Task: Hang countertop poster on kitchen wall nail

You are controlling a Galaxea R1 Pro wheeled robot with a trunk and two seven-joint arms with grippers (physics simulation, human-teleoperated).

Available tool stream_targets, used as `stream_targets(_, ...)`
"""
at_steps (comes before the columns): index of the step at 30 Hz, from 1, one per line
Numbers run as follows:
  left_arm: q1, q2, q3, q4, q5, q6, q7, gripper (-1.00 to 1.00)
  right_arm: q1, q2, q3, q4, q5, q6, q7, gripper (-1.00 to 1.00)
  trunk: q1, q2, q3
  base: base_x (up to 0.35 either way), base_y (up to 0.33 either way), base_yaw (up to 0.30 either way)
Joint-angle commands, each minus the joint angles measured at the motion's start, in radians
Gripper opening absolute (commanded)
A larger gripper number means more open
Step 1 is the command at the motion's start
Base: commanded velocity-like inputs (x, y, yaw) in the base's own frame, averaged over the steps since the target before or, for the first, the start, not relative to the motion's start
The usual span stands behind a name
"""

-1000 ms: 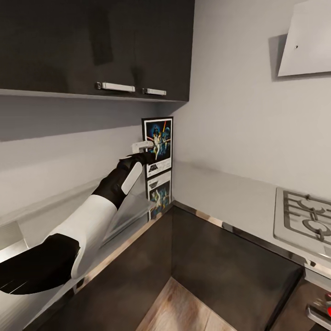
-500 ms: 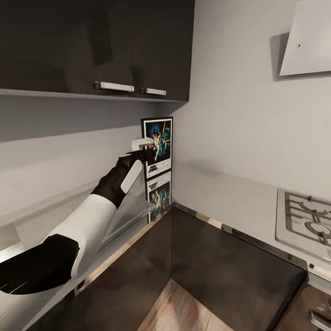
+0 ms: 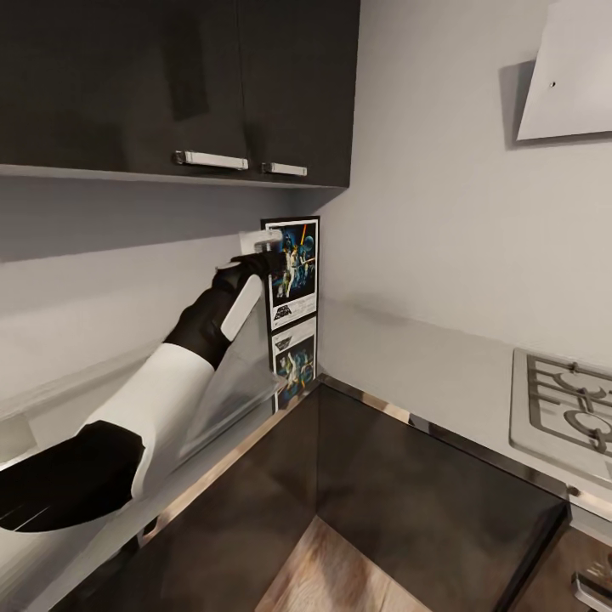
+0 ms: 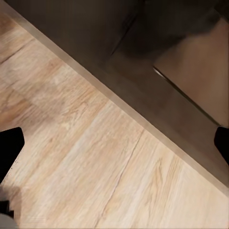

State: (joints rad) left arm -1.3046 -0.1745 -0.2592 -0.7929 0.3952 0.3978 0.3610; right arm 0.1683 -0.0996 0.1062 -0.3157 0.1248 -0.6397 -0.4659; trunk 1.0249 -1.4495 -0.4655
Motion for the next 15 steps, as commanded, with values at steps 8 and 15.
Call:
stream_targets(8, -0.046, 0.0, -0.002, -0.046, 0.01, 0.002, 0.009, 1.0, 0.0, -0.001, 0.006, -0.007, 0.006, 0.004, -0.01, 1.0, 0.0, -0.001, -0.001, 0.0, 0.0, 0.0)
stream_targets(15, -0.074, 0.0, -0.002, -0.044, 0.011, 0.002, 0.007, 1.0, -0.005, 0.001, 0.006, -0.009, 0.006, 0.003, -0.009, 1.0, 0.0, -0.001, -0.001, 0.0, 0.0, 0.0)
